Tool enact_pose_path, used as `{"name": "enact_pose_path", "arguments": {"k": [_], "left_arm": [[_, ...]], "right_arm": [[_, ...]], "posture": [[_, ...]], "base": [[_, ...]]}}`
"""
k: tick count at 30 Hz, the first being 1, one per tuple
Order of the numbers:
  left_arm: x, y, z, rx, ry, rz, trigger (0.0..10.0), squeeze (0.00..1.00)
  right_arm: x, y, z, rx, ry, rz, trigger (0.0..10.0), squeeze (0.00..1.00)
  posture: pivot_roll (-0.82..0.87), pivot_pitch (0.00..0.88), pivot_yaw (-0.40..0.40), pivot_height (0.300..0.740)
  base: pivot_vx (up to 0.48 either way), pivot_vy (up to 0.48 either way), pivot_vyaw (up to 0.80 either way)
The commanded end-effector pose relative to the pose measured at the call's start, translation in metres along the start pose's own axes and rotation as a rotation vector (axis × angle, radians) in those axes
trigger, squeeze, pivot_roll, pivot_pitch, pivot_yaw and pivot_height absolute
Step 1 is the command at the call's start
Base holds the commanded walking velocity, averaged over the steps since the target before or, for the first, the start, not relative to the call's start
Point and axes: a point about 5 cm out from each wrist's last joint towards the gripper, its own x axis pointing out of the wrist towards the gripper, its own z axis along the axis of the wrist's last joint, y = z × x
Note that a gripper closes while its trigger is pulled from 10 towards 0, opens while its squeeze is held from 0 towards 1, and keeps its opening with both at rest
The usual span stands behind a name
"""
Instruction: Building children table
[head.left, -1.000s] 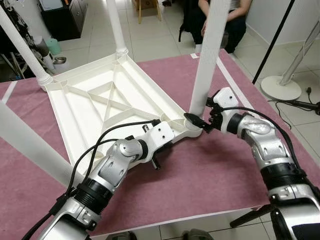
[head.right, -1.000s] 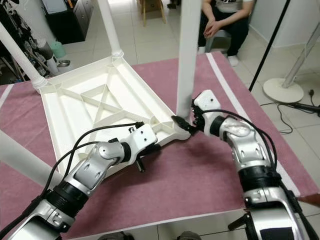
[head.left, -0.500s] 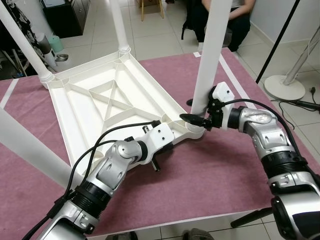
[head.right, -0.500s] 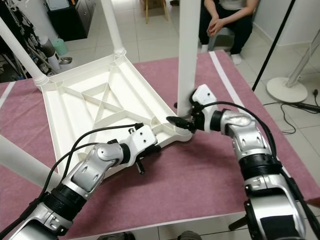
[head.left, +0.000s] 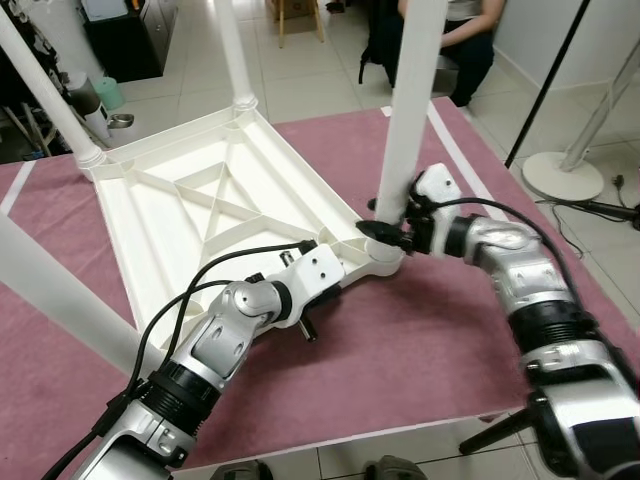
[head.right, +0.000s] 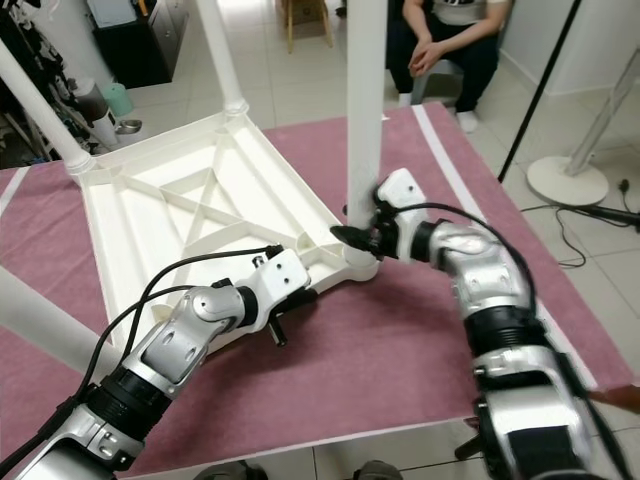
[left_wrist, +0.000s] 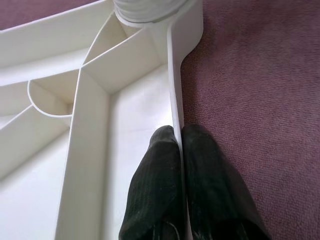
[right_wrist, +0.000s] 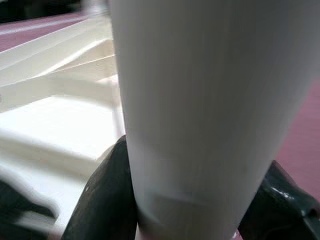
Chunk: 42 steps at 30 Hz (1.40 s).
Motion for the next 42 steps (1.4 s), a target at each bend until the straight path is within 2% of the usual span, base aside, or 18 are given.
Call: {"name": "enact_pose_path", "arguments": {"k": [1, 6, 7, 12, 13, 15, 16, 18, 19, 27, 28, 29, 30, 34, 35, 38, 41, 42], "left_arm": [[-0.002, -0.005, -0.016, -0.002, 0.073, -0.022, 0.0, 0.0], [-0.002, -0.005, -0.015, -0.003, 0.07, -0.022, 0.0, 0.0], [-0.001, -0.004, -0.015, -0.003, 0.068, -0.024, 0.0, 0.0], [-0.001, -0.004, -0.014, -0.003, 0.066, -0.025, 0.0, 0.0], [0.0, -0.003, -0.011, 0.0, 0.054, -0.028, 0.0, 0.0], [0.0, -0.003, -0.011, 0.0, 0.054, -0.028, 0.0, 0.0], [0.0, -0.002, -0.007, 0.005, 0.037, -0.032, 0.0, 0.0], [0.0, -0.002, -0.003, 0.008, 0.022, -0.035, 0.0, 0.0], [0.001, -0.001, 0.0, 0.011, 0.012, -0.036, 0.0, 0.0], [0.0, -0.002, 0.0, 0.013, 0.006, -0.034, 0.0, 0.0], [0.0, -0.002, 0.0, 0.013, 0.007, -0.034, 0.0, 0.0], [0.0, -0.002, 0.0, 0.013, 0.007, -0.034, 0.0, 0.0], [0.0, -0.002, 0.0, 0.013, 0.008, -0.034, 0.0, 0.0], [0.0, -0.002, -0.001, 0.013, 0.008, -0.034, 0.0, 0.0], [0.0, -0.002, -0.001, 0.016, 0.007, -0.036, 0.0, 0.0], [0.0, -0.002, -0.001, 0.016, 0.007, -0.036, 0.0, 0.0], [-0.008, -0.001, 0.001, 0.055, -0.012, -0.073, 0.0, 0.0], [-0.008, -0.001, 0.001, 0.055, -0.012, -0.073, 0.0, 0.0]], "right_arm": [[-0.003, -0.004, -0.021, 0.021, 0.106, -0.166, 0.0, 0.0], [0.01, 0.016, -0.031, 0.063, 0.136, -0.33, 0.0, 0.0], [0.016, 0.024, -0.033, 0.075, 0.151, -0.419, 0.0, 0.0], [0.019, 0.029, -0.033, 0.082, 0.164, -0.491, 0.0, 0.0], [0.024, 0.033, -0.031, 0.106, 0.16, -0.593, 0.0, 0.0], [0.024, 0.033, -0.031, 0.106, 0.16, -0.593, 0.0, 0.0], [0.029, 0.038, -0.025, 0.128, 0.139, -0.692, 0.0, 0.0], [0.035, 0.041, -0.019, 0.152, 0.122, -0.737, 0.0, 0.0], [0.039, 0.043, -0.013, 0.17, 0.088, -0.758, 10.0, 0.0], [0.046, 0.046, 0.001, 0.133, 0.008, -0.679, 10.0, 0.0], [0.045, 0.045, 0.001, 0.13, 0.003, -0.679, 10.0, 0.2], [0.045, 0.045, 0.001, 0.13, 0.003, -0.679, 10.0, 0.2], [0.045, 0.046, 0.002, 0.139, -0.008, -0.668, 10.0, 1.0], [0.044, 0.046, 0.004, 0.146, -0.024, -0.657, 10.0, 1.0], [0.04, 0.05, 0.016, 0.145, -0.108, -0.511, 10.0, 0.0], [0.04, 0.05, 0.016, 0.145, -0.108, -0.511, 10.0, 0.0], [0.014, 0.05, 0.02, 0.048, -0.159, -0.197, 10.0, 0.0], [0.014, 0.05, 0.02, 0.048, -0.159, -0.197, 10.0, 0.0]], "posture": [[0.03, 0.011, 0.131, 0.74], [0.02, 0.013, 0.133, 0.74], [0.02, 0.013, 0.133, 0.74], [0.01, 0.013, 0.133, 0.74], [0.01, 0.012, 0.134, 0.74], [0.01, 0.012, 0.134, 0.74], [0.0, 0.008, 0.132, 0.74], [0.01, 0.007, 0.132, 0.74], [0.0, 0.004, 0.128, 0.74], [0.01, 0.001, 0.126, 0.74], [0.0, 0.0, 0.123, 0.74], [0.0, 0.0, 0.123, 0.74], [0.0, 0.0, 0.123, 0.74], [0.0, 0.0, 0.124, 0.74], [0.0, 0.0, 0.124, 0.74], [0.0, 0.0, 0.124, 0.74], [0.0, 0.0, 0.123, 0.74], [0.0, 0.0, 0.123, 0.74]], "base": [[0.0, 0.0, 0.0], [0.0, 0.0, 0.0], [0.0, 0.0, 0.0], [0.0, 0.0, 0.0], [0.0, 0.0, 0.0], [0.0, 0.0, 0.0], [0.0, 0.0, 0.0], [0.0, 0.0, 0.0], [0.0, 0.0, 0.0], [0.0, 0.0, 0.0], [0.0, 0.0, 0.0], [0.0, 0.0, 0.0], [0.0, 0.0, 0.0], [0.0, 0.0, 0.0], [0.0, 0.0, 0.0], [0.0, 0.0, 0.0], [0.0, 0.0, 0.0], [0.0, 0.0, 0.0]]}}
